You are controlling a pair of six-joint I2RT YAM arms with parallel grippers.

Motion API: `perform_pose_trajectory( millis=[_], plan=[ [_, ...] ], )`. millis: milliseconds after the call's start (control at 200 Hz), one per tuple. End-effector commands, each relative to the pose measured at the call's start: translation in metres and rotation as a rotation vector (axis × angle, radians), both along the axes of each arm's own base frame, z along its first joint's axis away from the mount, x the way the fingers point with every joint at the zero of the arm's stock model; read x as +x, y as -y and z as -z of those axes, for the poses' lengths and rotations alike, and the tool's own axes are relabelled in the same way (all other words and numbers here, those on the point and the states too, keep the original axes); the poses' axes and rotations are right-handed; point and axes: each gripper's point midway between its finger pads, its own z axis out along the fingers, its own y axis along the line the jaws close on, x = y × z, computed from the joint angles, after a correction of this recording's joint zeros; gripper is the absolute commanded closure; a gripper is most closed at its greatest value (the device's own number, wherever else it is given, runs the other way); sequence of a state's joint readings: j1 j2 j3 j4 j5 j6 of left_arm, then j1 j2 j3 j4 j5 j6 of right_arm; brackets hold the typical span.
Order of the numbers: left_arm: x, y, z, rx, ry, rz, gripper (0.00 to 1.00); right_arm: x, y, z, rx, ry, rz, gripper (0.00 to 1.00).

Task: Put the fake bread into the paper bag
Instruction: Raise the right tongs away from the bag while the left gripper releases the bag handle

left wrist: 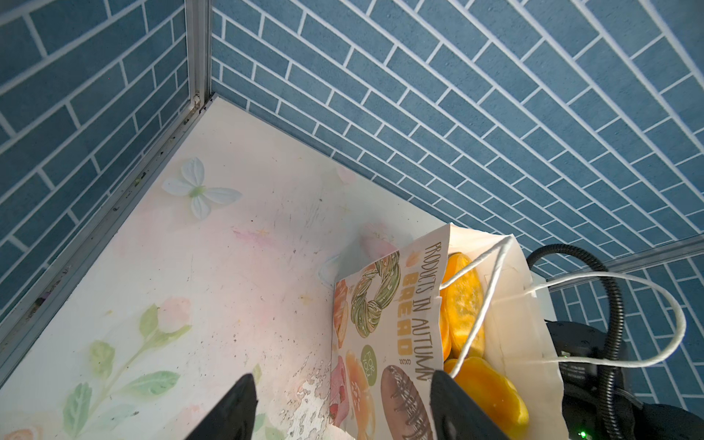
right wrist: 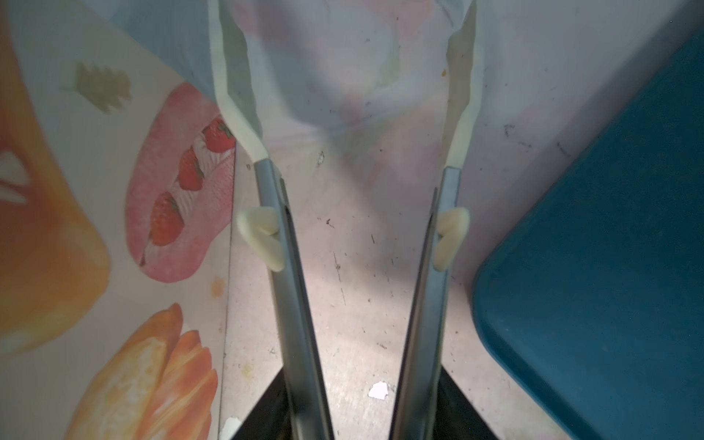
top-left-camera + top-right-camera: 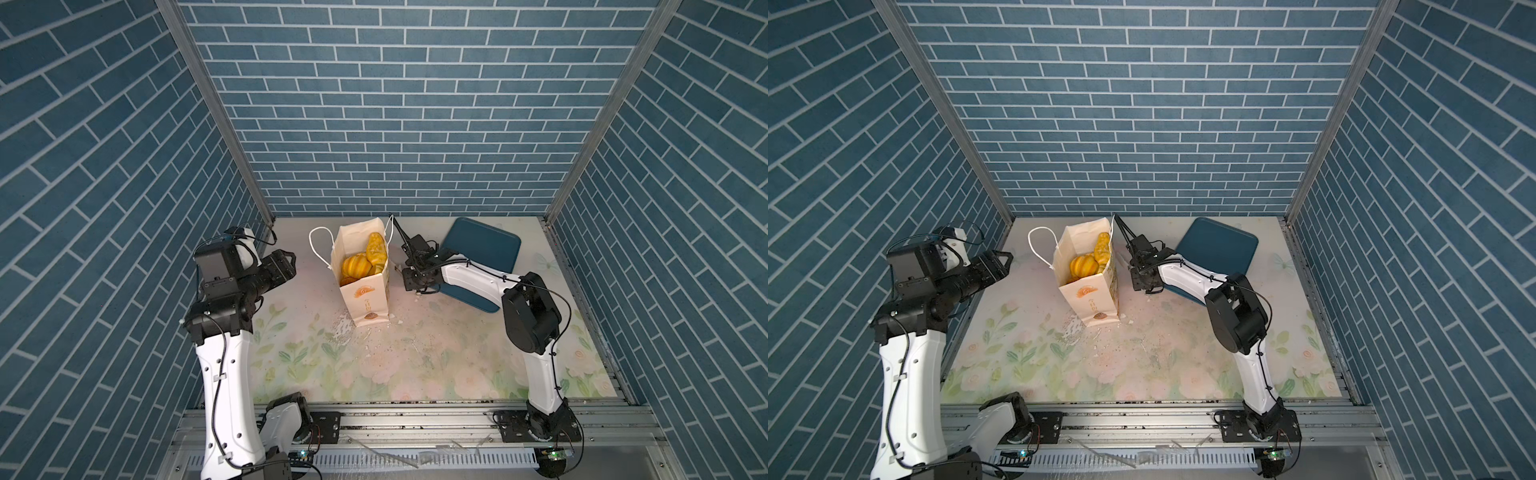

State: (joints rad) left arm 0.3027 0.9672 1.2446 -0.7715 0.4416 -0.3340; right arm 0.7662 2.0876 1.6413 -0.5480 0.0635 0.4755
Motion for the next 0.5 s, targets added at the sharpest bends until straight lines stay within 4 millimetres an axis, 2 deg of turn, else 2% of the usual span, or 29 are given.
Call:
perform_pose_trajectory(
  millis=[0,285,495],
  plan=[
    [0.001,0.002,-0.002,-0.013,0.021,0.008,0.26,0.001,-0.002,0.005,0.028,-0.008,0.046,0.46],
    [0.000,0.004,-0.001,-0.021,0.021,0.017,0.26,-0.001,0.000,-0.001,0.040,0.005,0.037,0.37],
    [0.001,0.004,-0.001,-0.027,0.021,0.020,0.26,0.000,0.001,-0.015,0.048,0.036,0.029,0.34]
  ],
)
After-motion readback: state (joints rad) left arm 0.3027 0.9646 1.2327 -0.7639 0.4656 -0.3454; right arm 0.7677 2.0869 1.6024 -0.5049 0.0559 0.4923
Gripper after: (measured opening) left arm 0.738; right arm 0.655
